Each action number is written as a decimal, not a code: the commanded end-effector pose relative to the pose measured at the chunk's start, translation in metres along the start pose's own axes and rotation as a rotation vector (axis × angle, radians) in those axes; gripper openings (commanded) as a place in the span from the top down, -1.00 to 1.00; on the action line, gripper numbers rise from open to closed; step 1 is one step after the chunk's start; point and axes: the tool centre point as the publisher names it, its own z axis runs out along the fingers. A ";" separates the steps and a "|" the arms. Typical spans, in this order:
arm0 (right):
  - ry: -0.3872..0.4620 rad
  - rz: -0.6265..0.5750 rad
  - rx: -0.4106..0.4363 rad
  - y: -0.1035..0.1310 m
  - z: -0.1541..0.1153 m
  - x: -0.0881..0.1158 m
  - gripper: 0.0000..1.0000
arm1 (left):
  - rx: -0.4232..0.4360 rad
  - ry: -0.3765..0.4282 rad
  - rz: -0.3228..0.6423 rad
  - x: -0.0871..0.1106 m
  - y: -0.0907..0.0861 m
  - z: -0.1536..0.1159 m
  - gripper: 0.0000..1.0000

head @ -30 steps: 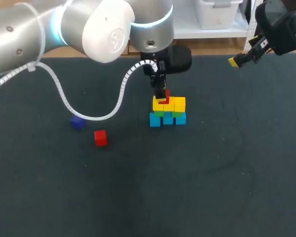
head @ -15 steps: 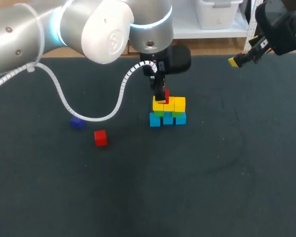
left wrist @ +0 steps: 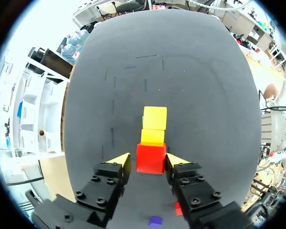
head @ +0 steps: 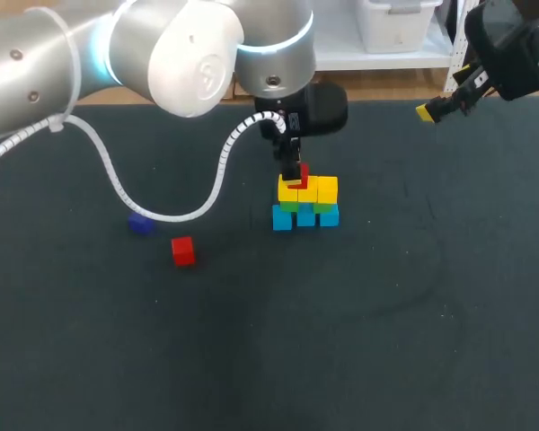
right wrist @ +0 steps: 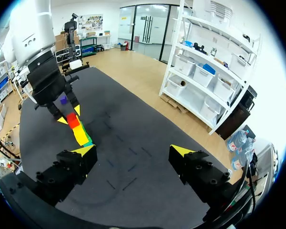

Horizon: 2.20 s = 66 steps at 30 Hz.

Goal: Place the blue cubes, place green cubes on the blue cubes, place the yellow cubes on the green cubes, then place the red cubes on the yellow cubes, and place purple cube on the red cubes.

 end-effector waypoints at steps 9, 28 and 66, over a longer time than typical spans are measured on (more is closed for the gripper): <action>0.000 0.000 0.002 0.001 0.000 0.000 -1.00 | -0.006 0.001 -0.001 0.001 0.000 0.000 0.13; 0.000 0.000 0.002 0.001 0.000 0.000 -1.00 | -0.036 -0.040 -0.029 0.006 -0.010 -0.017 -1.00; 0.000 0.000 0.002 0.001 0.000 0.000 -1.00 | -0.073 0.037 -0.721 0.155 -0.121 -0.008 -1.00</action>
